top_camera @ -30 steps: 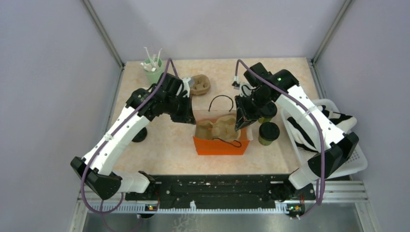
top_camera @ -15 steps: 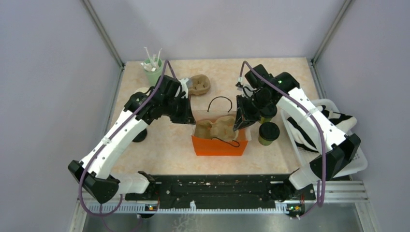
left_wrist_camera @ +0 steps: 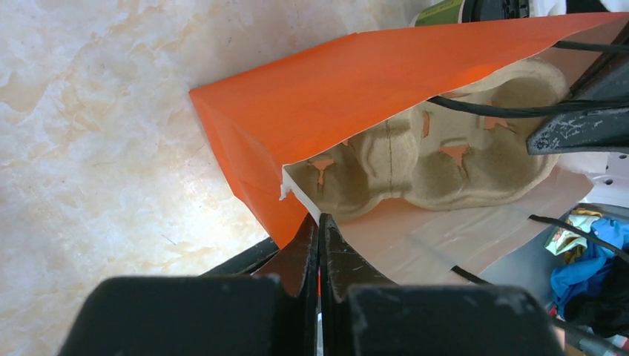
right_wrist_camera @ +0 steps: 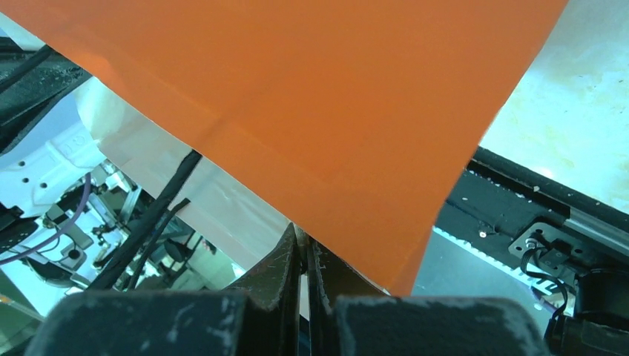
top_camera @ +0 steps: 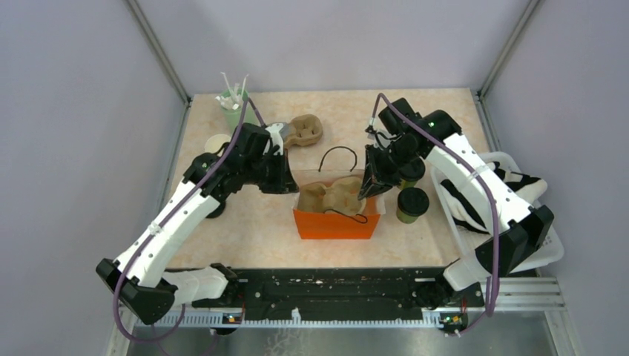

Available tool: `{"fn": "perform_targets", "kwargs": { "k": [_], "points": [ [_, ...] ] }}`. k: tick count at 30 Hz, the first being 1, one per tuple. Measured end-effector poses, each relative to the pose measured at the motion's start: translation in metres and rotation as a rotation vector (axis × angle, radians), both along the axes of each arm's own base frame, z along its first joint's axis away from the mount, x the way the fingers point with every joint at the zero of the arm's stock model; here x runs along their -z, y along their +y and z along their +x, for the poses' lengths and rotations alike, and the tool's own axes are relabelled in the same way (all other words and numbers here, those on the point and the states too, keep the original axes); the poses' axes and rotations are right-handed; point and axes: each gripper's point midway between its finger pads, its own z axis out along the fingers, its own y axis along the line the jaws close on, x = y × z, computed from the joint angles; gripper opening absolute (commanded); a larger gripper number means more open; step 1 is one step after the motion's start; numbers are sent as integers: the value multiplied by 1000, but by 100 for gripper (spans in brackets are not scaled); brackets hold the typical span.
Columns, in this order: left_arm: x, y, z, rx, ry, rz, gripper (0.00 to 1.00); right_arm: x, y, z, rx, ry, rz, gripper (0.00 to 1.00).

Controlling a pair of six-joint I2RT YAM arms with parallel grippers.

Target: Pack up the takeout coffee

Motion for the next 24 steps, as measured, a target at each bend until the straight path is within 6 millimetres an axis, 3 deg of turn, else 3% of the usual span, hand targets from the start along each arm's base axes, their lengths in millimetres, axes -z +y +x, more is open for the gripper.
{"fn": "perform_targets", "kwargs": {
  "k": [17, 21, 24],
  "points": [
    [-1, 2, -2, -22, -32, -36, 0, -2, -1, 3, 27, 18, 11, 6],
    [-1, 2, -2, -23, -32, -37, 0, -2, -1, 3, 31, 21, 11, 36],
    [0, 3, -2, -28, -31, -35, 0, -5, -7, 3, 34, 14, -16, 52]
  ]
}}
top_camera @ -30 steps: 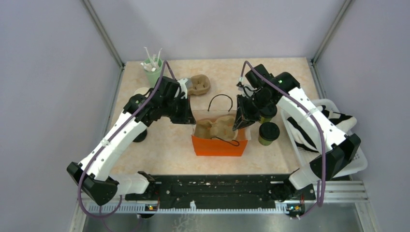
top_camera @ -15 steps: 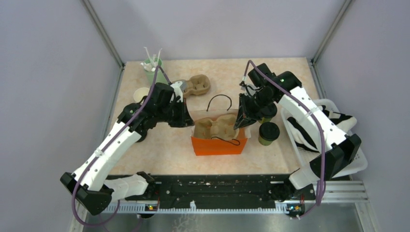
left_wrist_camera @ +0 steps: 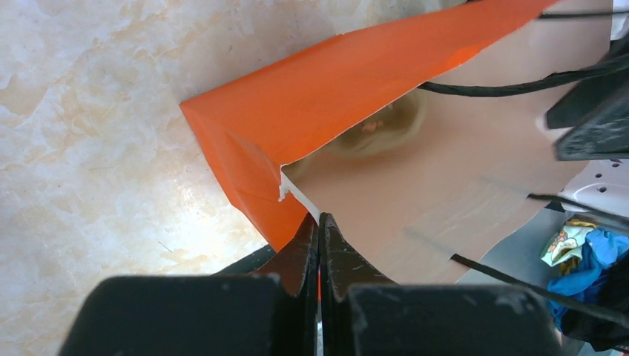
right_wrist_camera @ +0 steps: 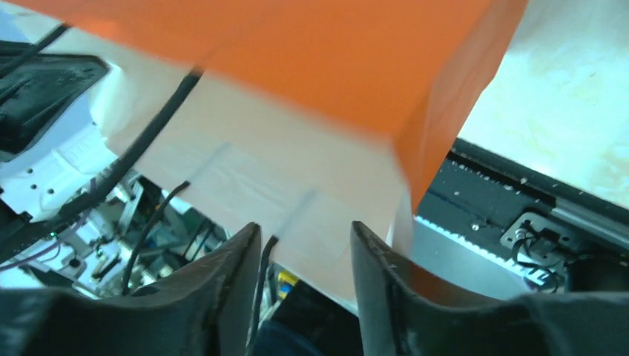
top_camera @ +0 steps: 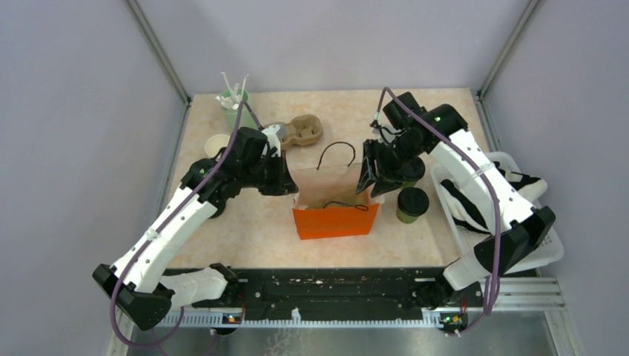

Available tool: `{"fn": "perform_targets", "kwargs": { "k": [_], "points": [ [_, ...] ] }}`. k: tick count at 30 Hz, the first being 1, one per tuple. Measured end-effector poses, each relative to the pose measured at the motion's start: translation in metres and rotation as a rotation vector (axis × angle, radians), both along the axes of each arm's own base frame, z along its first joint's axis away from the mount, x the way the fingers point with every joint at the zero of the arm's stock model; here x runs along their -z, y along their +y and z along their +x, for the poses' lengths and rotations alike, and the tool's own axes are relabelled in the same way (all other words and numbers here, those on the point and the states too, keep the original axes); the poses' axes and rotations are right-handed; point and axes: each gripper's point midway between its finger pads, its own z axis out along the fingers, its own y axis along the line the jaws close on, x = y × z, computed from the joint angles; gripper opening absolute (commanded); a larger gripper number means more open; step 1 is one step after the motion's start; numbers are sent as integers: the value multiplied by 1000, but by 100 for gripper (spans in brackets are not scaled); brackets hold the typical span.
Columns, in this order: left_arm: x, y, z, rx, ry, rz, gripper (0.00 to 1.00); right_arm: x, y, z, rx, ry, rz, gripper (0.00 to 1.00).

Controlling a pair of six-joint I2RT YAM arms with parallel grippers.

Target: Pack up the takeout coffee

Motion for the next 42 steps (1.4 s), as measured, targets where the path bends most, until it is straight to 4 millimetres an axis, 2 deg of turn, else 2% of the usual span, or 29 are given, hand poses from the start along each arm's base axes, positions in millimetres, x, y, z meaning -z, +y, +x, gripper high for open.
{"fn": "perform_targets", "kwargs": {
  "k": [2, 8, 11, 14, 17, 20, 22, 24, 26, 27, 29, 31, 34, 39, 40, 41, 42],
  "points": [
    [1, 1, 1, -5, -1, 4, 0, -11, -3, 4, 4, -40, -5, 56],
    [2, 2, 3, -15, -5, 14, 1, -59, -14, 7, 22, -218, 44, 58],
    [3, 3, 4, -20, -6, 21, 13, -68, -28, 3, 36, -295, 24, 58],
    [5, 5, 4, -25, 1, 32, 23, -69, -42, 3, 58, -347, -17, 58],
    [6, 6, 4, -33, 16, 47, 29, -58, -48, 8, 57, -359, -65, 58],
    [6, 8, 4, -49, 45, 66, 30, -40, -48, 21, 52, -346, -121, 58],
    [6, 9, 4, -61, 61, 77, 26, -28, -46, 30, 49, -347, -157, 56],
    [9, 10, 3, -71, 90, 94, 19, -17, -44, 37, 43, -358, -195, 51],
    [12, 10, 3, -81, 116, 107, 13, -8, -40, 39, 25, -368, -227, 41],
    [14, 11, 4, -85, 127, 116, 8, -5, -37, 40, 13, -375, -242, 32],
    [14, 11, 5, -93, 139, 130, 1, -2, -31, 41, -4, -397, -257, 7],
    [9, 13, 7, -103, 134, 138, 0, -3, -28, 43, -1, -418, -264, 0],
    [-8, 16, 11, -122, 99, 139, 0, -15, -26, 46, 22, -449, -256, 0],
    [-51, 17, 21, -150, 8, 98, 1, -62, -22, 52, 103, -534, -170, 2],
    [-57, 17, 23, -156, -6, 93, 3, -68, -21, 52, 114, -541, -151, 10],
    [-58, 17, 23, -159, -11, 92, 10, -72, -21, 50, 125, -541, -136, 20],
    [-58, 18, 23, -162, -11, 95, 21, -73, -21, 47, 134, -534, -129, 30]
  ]
}}
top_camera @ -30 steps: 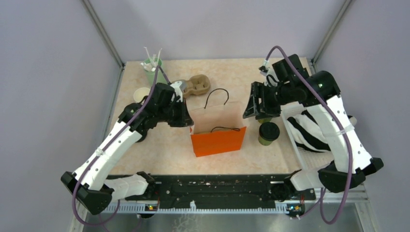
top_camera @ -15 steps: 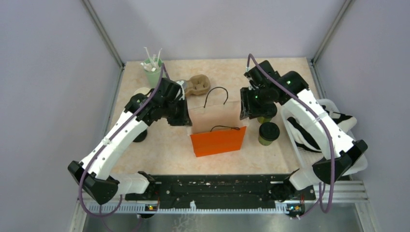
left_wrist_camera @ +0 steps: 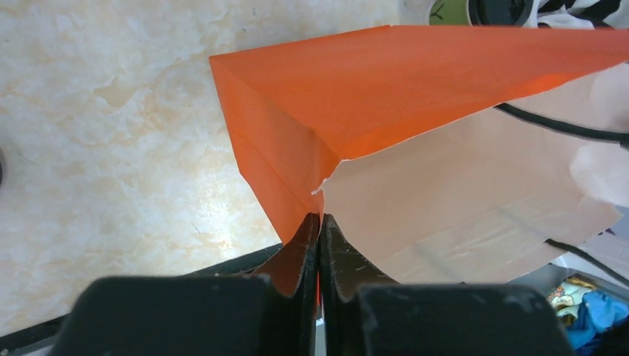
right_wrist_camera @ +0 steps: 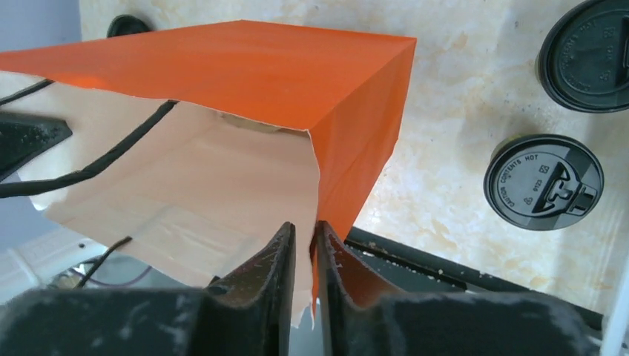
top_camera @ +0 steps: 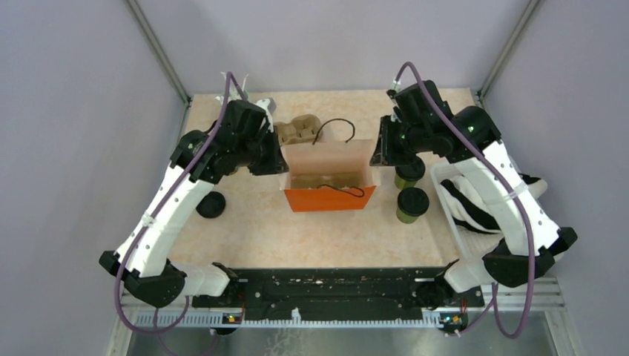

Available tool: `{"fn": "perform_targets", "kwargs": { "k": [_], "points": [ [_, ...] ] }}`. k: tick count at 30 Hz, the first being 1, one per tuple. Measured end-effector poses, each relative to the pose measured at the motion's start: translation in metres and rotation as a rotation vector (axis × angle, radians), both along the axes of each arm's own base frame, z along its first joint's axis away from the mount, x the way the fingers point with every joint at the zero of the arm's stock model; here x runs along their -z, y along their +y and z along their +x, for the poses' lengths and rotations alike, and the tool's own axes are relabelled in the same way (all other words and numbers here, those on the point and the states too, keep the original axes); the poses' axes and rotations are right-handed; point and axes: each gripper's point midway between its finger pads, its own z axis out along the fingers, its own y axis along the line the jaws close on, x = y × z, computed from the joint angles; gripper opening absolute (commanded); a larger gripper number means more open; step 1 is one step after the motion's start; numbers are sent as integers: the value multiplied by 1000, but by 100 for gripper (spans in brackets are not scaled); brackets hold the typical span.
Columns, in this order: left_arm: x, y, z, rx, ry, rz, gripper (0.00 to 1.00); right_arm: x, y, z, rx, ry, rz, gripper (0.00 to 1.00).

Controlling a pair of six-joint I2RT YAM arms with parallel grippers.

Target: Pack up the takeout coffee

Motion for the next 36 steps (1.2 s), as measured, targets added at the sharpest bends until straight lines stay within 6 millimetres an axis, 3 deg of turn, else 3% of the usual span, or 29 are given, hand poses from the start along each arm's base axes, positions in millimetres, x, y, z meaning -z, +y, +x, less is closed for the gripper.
{"fn": "perform_targets", "kwargs": {
  "k": [1, 5, 6, 8, 9, 13, 16, 18, 21, 25, 27, 29, 36],
  "points": [
    [2, 1, 0, -1, 4, 6, 27, 1, 0, -1, 6, 5, 9, 38],
    [28, 7, 4, -28, 59, 71, 46, 22, -1, -5, 25, 60, -9, 49],
    [34, 9, 6, -33, 72, 87, 49, 24, -1, -5, 28, 67, -18, 58],
    [43, 11, 11, -46, 95, 115, 53, 27, -4, 0, 38, 67, -45, 93],
    [46, 12, 13, -51, 100, 123, 54, 25, -7, 3, 41, 50, -64, 98],
    [46, 14, 14, -60, 99, 126, 56, 5, -33, 13, 90, -76, -134, 99],
    [41, 16, 11, -59, 86, 117, 58, 0, -73, 10, 157, -135, -176, 99],
    [37, 17, 9, -58, 75, 111, 58, 15, -111, 4, 232, -123, -231, 99],
    [34, 18, 7, -54, 65, 103, 59, 58, -137, -12, 248, -22, -321, 99],
    [33, 17, 6, -47, 64, 97, 63, 140, -136, -30, 155, 203, -392, 99],
    [33, 17, 6, -46, 64, 97, 64, 165, -134, -36, 126, 277, -412, 99],
    [33, 17, 6, -45, 62, 96, 64, 178, -133, -37, 111, 298, -415, 99],
    [39, 18, -4, -28, 80, 85, 64, 177, -127, -14, 107, 205, -398, 99]
  ]
}}
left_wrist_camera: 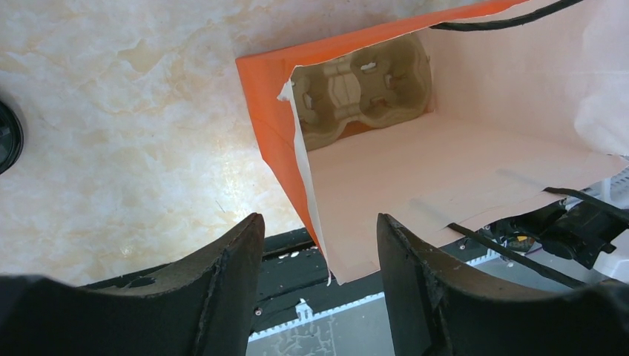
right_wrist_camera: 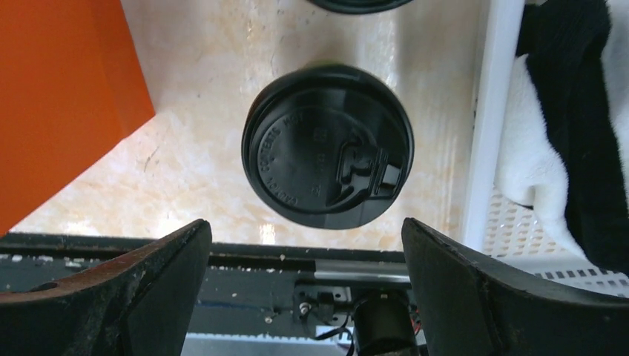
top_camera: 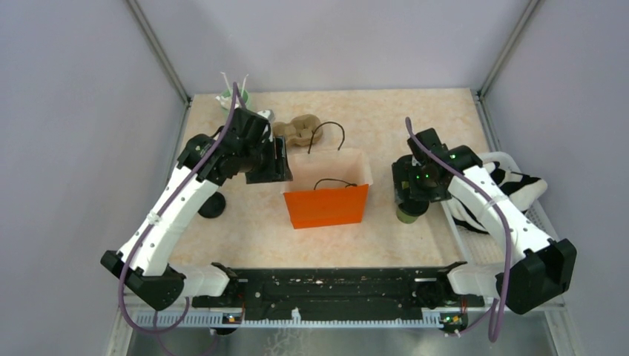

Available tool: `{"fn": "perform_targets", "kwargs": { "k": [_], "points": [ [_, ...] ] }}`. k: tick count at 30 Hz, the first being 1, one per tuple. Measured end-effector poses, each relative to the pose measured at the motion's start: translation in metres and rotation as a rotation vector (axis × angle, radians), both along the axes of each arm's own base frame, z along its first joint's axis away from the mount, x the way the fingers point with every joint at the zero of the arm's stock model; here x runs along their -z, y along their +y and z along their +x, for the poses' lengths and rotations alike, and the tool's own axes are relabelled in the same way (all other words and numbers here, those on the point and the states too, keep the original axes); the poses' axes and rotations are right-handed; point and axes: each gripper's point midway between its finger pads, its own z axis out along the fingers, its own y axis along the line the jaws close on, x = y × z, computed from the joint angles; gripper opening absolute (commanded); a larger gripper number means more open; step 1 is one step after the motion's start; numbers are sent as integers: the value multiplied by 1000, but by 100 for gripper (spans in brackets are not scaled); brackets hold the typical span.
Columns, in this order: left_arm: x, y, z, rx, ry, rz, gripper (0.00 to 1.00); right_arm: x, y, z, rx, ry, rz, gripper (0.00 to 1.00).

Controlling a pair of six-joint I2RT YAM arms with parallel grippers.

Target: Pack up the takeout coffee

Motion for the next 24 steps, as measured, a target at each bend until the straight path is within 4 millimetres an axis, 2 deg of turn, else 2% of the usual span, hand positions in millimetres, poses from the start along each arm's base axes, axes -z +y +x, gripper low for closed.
{"fn": "perform_targets", "kwargs": {
  "k": [9, 15, 20, 24],
  "points": [
    [3, -1, -3, 9, 6, -10, 64, 9, -5, 24, 33, -70, -43, 92],
    [3, -1, -3, 10, 8, -10, 64, 27, -9, 25, 52, -39, -61, 92],
    [4, 0, -5, 10, 8, -10, 64, 29, -12, 27, 66, -42, -61, 91],
    [3, 0, -5, 10, 4, -12, 64, 29, -13, 29, 71, -49, -58, 86]
  ]
}}
